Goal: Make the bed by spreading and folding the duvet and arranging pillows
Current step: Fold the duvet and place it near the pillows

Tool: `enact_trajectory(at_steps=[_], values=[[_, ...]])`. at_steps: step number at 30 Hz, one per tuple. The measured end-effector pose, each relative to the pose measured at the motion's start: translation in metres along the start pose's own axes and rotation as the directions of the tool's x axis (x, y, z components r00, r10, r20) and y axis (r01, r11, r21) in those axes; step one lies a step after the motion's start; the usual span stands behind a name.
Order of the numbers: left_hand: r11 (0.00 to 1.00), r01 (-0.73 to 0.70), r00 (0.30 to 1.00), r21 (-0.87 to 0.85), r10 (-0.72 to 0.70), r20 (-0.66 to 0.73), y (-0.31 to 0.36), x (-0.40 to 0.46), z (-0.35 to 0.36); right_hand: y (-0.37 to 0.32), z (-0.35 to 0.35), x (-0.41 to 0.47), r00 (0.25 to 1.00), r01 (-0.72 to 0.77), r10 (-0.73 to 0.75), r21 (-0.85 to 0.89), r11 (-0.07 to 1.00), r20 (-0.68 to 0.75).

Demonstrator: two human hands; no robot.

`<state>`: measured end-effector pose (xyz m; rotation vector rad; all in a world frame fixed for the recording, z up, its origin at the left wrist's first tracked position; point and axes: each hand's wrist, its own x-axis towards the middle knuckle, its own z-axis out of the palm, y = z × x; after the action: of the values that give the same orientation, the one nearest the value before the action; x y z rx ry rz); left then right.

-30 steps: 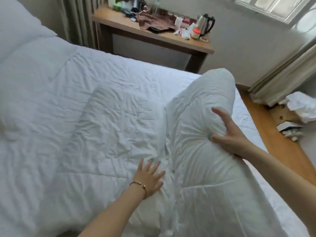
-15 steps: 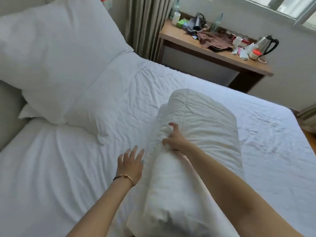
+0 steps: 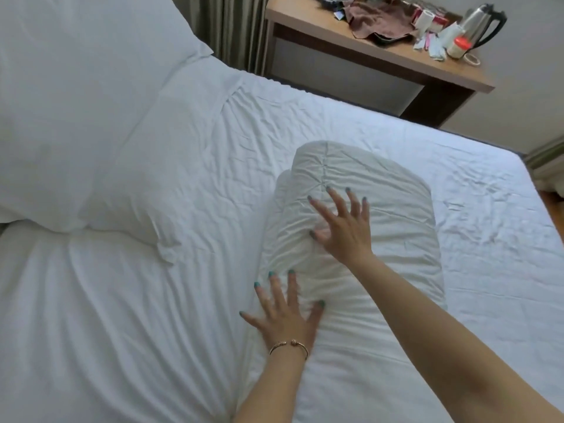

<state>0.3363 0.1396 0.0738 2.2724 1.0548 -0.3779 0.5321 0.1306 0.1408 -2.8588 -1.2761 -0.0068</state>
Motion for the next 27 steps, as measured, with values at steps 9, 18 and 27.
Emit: enact_trajectory(at_steps=[9,18,27], values=[[0.998,-0.034,0.998,-0.048,0.032,-0.045,-0.043,0.043,0.047,0.02,0.069,0.047,0.936,-0.049,0.115,-0.199,0.979,0.334],[0.982,-0.084,0.99,-0.169,0.063,-0.125,-0.058,0.081,0.093,0.033,0.139,0.057,0.944,-0.057,0.12,-0.205,0.977,0.307],[0.991,-0.072,0.997,-0.117,0.067,-0.044,-0.059,0.057,0.062,0.025,0.074,-0.043,0.94,-0.264,0.279,-0.1,0.959,0.194]])
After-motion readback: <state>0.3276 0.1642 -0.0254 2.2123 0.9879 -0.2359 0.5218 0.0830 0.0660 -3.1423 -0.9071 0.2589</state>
